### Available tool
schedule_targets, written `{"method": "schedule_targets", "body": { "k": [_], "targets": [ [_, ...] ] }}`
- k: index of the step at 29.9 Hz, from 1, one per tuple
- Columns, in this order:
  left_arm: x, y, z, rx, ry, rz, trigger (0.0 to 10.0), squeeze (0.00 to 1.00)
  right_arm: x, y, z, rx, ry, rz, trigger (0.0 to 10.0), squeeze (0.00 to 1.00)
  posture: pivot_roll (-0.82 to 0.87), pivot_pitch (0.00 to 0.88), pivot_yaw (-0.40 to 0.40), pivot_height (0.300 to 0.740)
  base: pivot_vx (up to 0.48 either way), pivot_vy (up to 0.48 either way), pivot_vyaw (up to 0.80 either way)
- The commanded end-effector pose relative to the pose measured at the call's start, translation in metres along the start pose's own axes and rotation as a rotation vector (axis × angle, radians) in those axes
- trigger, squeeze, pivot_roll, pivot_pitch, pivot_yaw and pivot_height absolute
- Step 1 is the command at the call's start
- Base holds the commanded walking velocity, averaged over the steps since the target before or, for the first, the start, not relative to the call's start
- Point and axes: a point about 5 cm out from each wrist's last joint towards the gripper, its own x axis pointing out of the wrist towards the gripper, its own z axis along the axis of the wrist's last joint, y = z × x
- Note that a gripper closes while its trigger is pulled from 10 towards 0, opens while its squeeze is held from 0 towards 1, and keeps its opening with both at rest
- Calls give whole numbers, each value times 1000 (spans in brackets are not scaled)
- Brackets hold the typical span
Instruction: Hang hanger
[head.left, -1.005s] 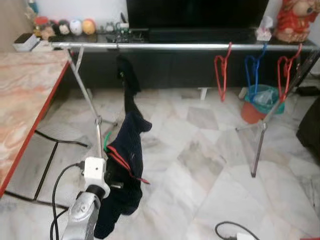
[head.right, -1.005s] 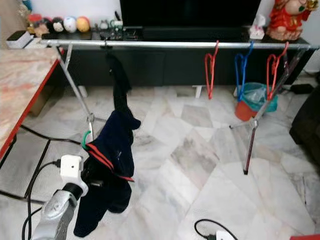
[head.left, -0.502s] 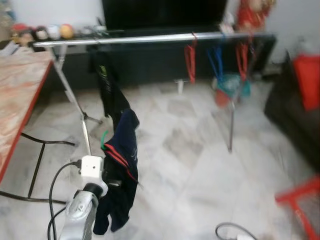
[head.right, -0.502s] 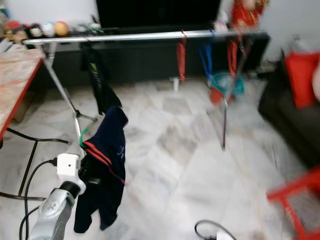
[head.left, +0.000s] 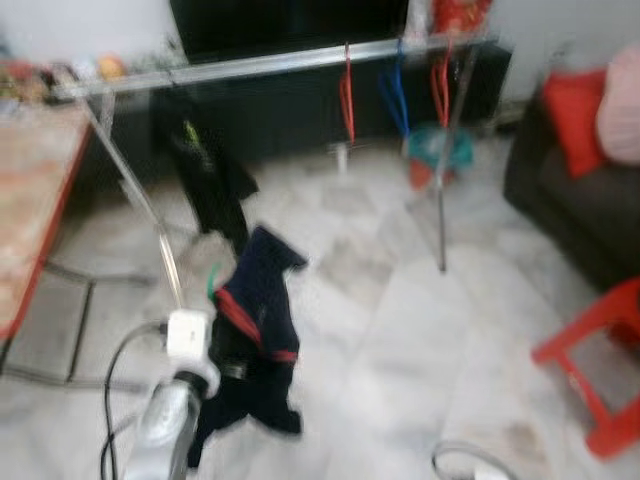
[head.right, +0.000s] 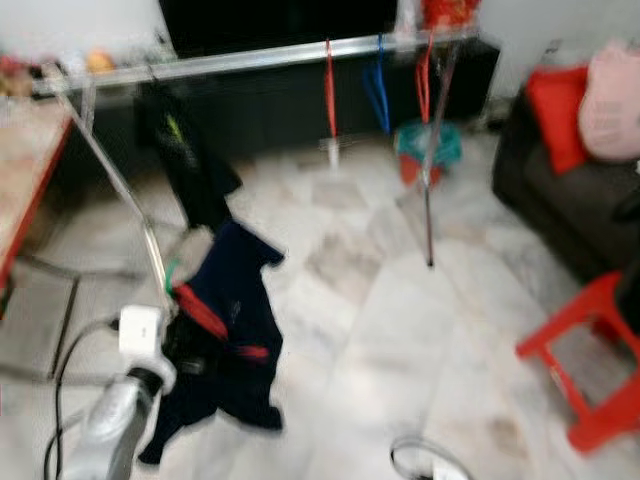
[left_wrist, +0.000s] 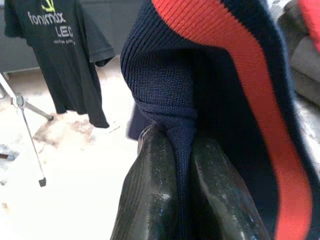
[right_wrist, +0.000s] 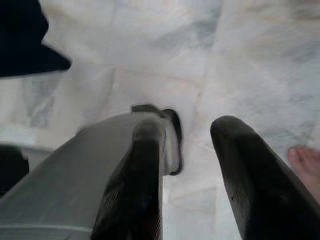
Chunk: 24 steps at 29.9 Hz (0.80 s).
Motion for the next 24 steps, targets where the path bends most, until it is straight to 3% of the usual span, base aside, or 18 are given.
{"method": "schedule_targets", "body": {
  "k": [1,11,18,19,21,24],
  "targets": [
    [3,4,10,11,-37,0,10000,0,0,6,-5,-2,8,15,10000,0,-77,6,35,740,-319,0,0],
    [5,2,16,35,-28,-45,10000,0,0,10,8,-72,-103,67,10000,0,-77,15,39,740,-64,0,0],
    [8,-2,18,32,-32,-67,10000,0,-1,12,12,-61,-162,87,10000,0,-78,13,39,740,0,0,0],
    [8,-3,17,31,-30,-68,10000,0,0,15,18,-62,-179,93,10000,0,-78,13,39,740,0,0,0],
    [6,-3,15,30,-23,-68,10000,0,10,52,96,-85,-378,154,10000,0,-73,12,37,740,0,0,0],
    [5,-3,15,30,-20,-69,10000,0,10,58,106,-92,-412,163,10000,0,-67,12,37,740,0,0,0]
  ]
}}
